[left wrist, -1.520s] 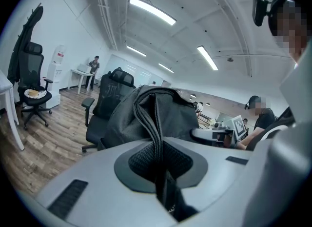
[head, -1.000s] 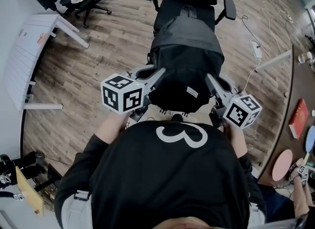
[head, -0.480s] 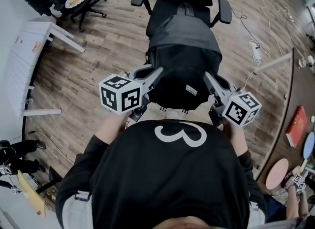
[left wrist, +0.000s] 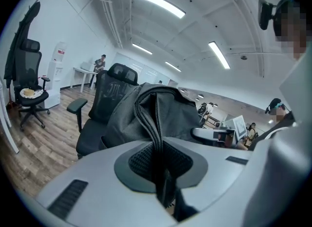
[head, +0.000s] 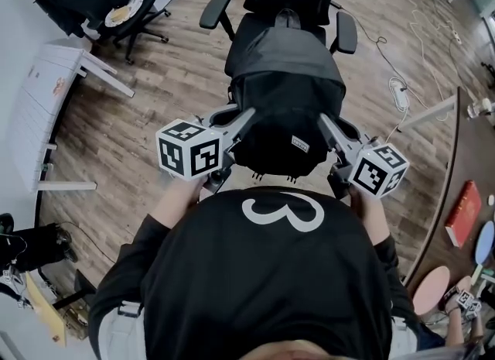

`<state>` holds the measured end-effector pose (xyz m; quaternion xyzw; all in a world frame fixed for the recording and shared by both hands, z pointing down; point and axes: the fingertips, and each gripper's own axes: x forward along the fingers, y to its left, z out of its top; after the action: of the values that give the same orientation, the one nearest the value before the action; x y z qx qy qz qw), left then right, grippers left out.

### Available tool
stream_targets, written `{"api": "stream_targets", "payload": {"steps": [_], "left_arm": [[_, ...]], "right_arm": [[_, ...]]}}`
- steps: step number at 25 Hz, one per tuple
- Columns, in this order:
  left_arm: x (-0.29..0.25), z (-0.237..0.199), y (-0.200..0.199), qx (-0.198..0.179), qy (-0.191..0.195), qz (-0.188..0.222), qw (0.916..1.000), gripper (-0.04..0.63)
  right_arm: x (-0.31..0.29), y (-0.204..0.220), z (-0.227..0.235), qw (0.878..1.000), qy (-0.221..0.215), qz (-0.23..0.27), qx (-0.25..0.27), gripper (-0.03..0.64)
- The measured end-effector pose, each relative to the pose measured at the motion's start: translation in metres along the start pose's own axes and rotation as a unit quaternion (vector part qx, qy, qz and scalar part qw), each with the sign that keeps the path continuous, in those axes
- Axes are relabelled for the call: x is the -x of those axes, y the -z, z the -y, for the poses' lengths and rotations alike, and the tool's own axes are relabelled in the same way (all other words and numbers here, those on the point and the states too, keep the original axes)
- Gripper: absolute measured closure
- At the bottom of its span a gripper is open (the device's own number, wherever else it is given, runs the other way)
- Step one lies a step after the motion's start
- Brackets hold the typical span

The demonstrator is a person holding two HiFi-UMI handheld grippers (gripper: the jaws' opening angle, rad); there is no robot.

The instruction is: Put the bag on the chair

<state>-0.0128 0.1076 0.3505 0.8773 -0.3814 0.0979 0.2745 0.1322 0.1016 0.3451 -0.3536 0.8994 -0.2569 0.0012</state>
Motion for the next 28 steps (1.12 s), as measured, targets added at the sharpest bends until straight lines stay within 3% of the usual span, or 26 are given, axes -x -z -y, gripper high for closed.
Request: {"api": "stream_targets", "payload": {"steps": [16,28], "left_arm": [[-0.014,-0.009,-0.022,-0.010,-0.005,-0.003,0.9999,0.552],[-0.049,-0.058,-0.050,-0.001,0.004,-0.014,0.9999,0.552]], "right_arm": [[-0.016,-0.019,0.016,1.000,0.002,0.005,0.004,0.566],[-0.067,-0.039,0.051,1.000,0.009,0.000,-0.005,0.566]]}}
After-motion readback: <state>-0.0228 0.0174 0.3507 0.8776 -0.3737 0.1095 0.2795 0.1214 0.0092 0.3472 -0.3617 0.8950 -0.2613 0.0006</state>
